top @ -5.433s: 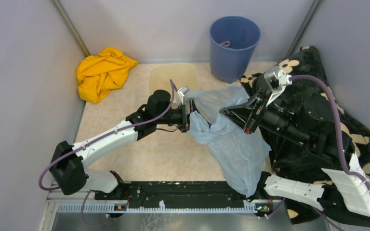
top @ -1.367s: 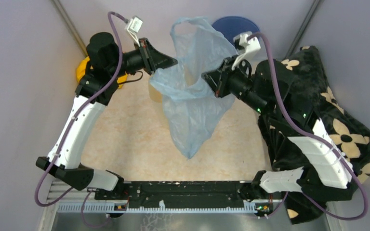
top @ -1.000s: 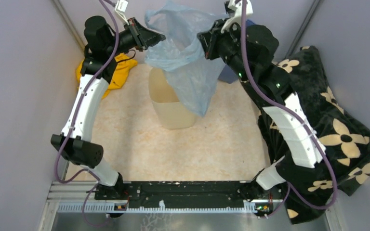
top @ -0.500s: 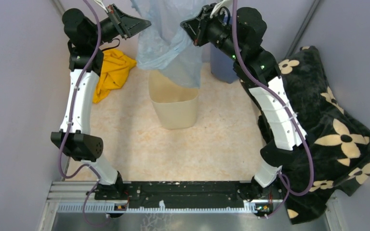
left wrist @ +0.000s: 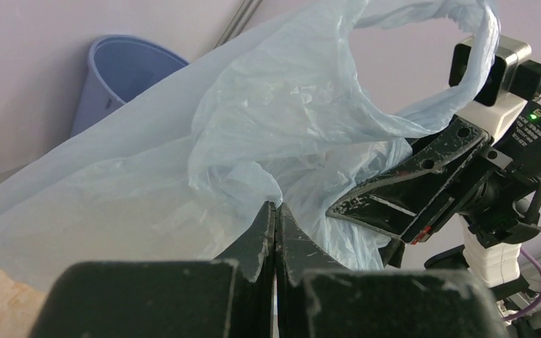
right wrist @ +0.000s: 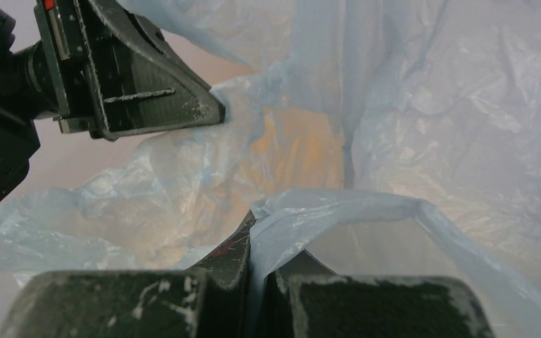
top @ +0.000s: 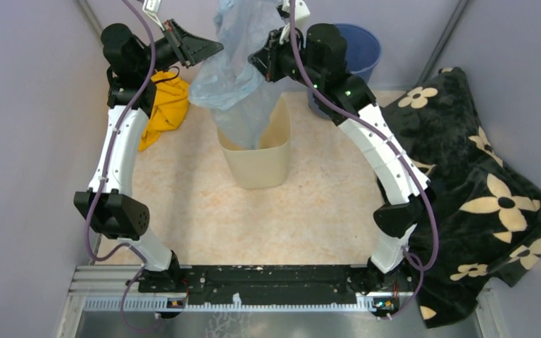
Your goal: Put the trash bags into the trash bin
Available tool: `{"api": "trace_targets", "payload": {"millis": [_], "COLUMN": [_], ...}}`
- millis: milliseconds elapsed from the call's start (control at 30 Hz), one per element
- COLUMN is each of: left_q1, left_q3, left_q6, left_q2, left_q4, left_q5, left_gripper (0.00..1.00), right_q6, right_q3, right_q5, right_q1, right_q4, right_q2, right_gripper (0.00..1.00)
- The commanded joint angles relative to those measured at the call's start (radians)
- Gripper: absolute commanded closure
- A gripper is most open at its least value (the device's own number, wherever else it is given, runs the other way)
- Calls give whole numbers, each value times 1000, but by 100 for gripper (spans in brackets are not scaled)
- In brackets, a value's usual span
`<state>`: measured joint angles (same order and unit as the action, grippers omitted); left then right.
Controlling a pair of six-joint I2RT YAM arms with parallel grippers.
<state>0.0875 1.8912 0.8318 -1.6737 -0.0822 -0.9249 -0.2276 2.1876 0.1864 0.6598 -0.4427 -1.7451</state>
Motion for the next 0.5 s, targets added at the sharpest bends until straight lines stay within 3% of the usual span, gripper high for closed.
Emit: {"api": "trace_targets", "payload": {"millis": [0, 267, 467], "left_q1": [-5, -5, -5], "left_q3": [16, -299, -392], "left_q6": [-20, 52, 64], "left_q2": [17, 244, 355], "left_q4": [-48, -229, -234], "left_q5": [-23, -87, -122], "left_gripper": [100, 100, 100], "right_q6": [27, 53, 77], "right_q3": [88, -329, -453], "right_q5": [18, -8, -15], "right_q1": [-12, -13, -13], "right_q4": [6, 67, 5], "right_q2": [-2, 281, 406], "right_gripper": [100, 100, 100]}}
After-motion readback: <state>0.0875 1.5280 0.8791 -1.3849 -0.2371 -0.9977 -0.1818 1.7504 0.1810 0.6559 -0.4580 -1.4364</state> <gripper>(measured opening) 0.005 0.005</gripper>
